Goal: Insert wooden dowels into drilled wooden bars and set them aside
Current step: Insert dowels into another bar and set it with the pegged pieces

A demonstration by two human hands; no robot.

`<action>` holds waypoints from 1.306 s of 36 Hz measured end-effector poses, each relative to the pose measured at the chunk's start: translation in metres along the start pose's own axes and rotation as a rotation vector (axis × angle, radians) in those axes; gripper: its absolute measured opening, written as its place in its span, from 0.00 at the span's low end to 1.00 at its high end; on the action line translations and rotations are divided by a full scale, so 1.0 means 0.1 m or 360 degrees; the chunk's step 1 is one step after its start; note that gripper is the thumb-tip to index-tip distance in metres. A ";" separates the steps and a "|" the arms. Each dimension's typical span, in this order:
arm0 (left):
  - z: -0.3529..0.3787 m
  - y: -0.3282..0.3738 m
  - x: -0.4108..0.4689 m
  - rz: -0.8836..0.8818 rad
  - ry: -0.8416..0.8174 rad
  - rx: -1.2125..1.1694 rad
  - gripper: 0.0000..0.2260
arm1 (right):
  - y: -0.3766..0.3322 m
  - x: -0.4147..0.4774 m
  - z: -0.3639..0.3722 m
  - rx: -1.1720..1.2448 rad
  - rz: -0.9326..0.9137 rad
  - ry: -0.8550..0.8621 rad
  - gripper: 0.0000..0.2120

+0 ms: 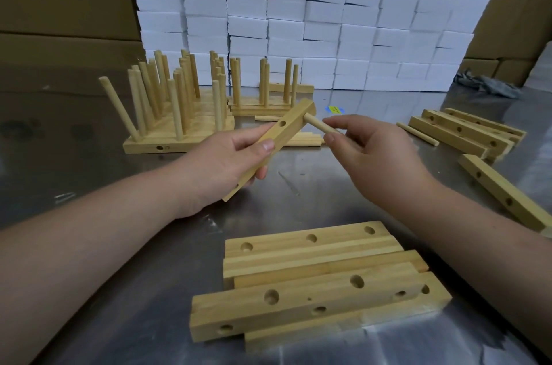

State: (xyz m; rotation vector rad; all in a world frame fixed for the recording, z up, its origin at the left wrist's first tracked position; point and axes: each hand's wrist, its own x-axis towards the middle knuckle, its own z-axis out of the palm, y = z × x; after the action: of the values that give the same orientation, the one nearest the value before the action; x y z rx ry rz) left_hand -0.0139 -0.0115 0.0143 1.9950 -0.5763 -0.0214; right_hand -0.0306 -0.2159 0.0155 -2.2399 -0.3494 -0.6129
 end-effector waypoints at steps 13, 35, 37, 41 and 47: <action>0.02 0.02 -0.01 -0.0008 0.0011 -0.0130 0.14 | -0.07 -0.05 -0.02 -0.0681 -0.0356 0.0022 0.10; 0.03 -0.05 0.03 -0.0155 0.0095 -0.0629 0.13 | -0.05 -0.01 0.01 -0.0239 -0.0096 0.0016 0.03; 0.06 -0.03 0.05 -0.0206 0.0188 -0.0731 0.12 | -0.09 -0.04 0.05 -0.0118 -0.0120 -0.0105 0.04; 0.14 0.06 0.10 -0.0298 0.0365 -0.1083 0.10 | -0.20 -0.09 0.12 -0.0055 -0.0271 -0.0366 0.07; 0.12 0.10 0.12 -0.0438 0.0403 -0.1336 0.11 | -0.22 -0.09 0.10 0.0077 -0.0320 -0.0485 0.11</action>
State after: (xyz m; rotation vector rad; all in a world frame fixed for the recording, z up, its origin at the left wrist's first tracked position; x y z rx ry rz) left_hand -0.0106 -0.0300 0.0191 1.2124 -0.0826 -0.1513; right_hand -0.0447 -0.1940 0.0183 -2.2688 -0.7415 -0.3577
